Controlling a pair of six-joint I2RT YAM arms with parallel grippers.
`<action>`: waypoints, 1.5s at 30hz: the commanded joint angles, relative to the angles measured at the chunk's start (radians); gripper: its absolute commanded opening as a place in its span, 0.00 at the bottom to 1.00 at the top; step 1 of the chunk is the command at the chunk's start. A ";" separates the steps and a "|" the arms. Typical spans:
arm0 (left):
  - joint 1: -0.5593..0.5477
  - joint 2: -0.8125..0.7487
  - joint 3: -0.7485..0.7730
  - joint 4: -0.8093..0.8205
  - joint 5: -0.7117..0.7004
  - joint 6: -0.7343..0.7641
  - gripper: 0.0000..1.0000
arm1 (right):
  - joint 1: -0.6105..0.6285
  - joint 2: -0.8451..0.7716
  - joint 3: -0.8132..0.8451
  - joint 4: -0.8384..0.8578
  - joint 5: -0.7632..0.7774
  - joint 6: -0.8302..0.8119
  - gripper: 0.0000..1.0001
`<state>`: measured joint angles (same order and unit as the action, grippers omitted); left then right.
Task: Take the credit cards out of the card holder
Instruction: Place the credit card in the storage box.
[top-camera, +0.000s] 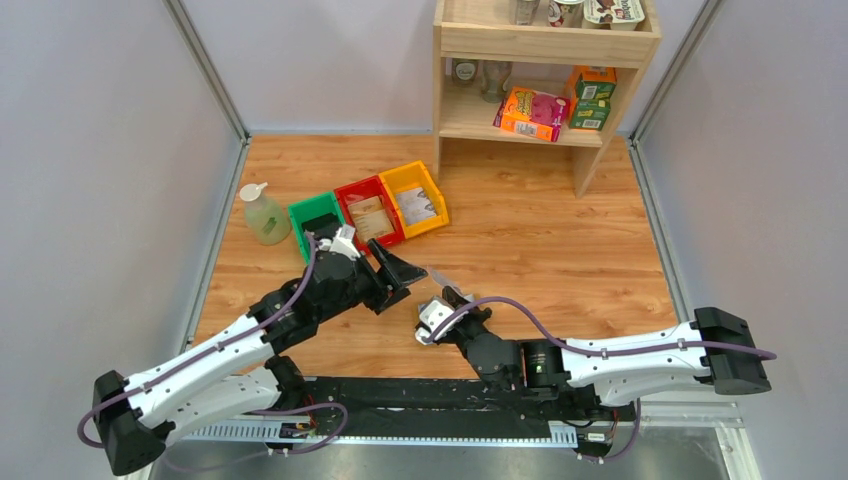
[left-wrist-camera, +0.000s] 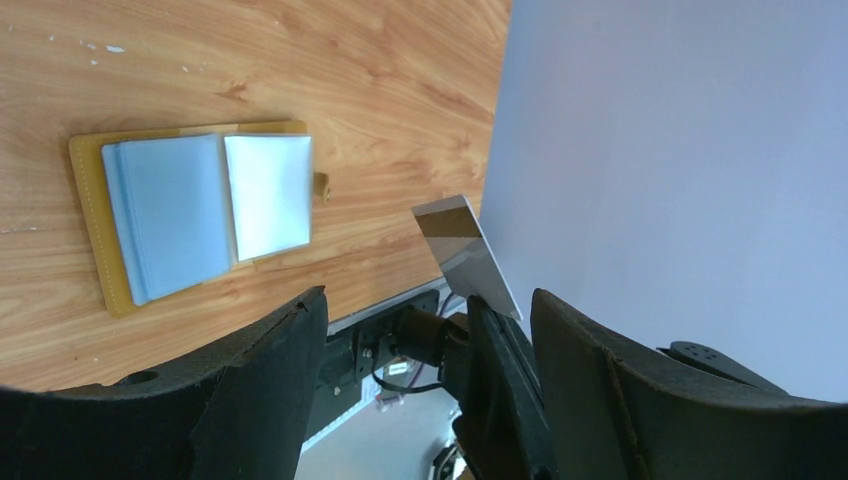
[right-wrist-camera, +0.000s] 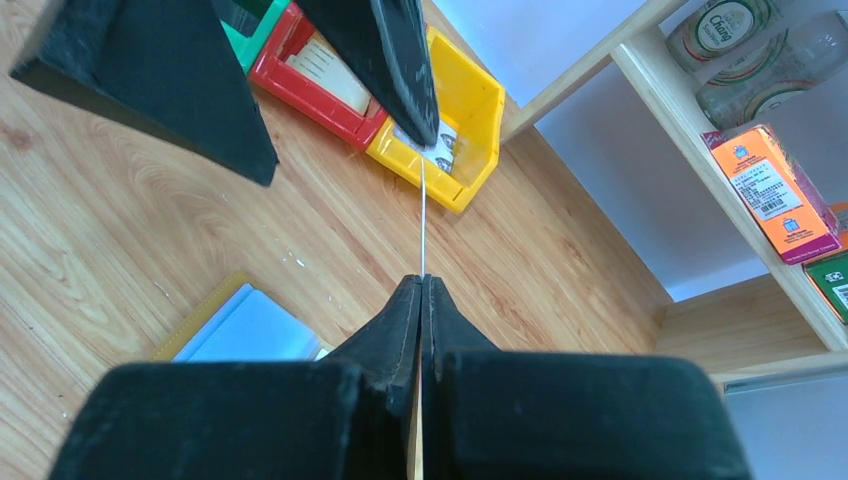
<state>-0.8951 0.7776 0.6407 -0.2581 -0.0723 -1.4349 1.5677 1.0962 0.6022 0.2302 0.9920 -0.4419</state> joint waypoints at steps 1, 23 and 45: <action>0.001 0.070 0.013 0.089 0.045 -0.013 0.81 | -0.001 0.014 0.008 0.072 -0.016 -0.011 0.00; 0.001 0.198 0.059 0.174 0.061 0.002 0.57 | 0.000 0.051 0.019 0.101 -0.087 -0.044 0.00; 0.117 0.247 0.022 0.351 -0.178 0.528 0.00 | -0.431 -0.195 0.048 -0.422 -0.364 0.759 1.00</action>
<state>-0.8402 1.0008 0.7013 -0.0742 -0.2111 -1.0645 1.2518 1.0000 0.6365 -0.0441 0.7120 0.0303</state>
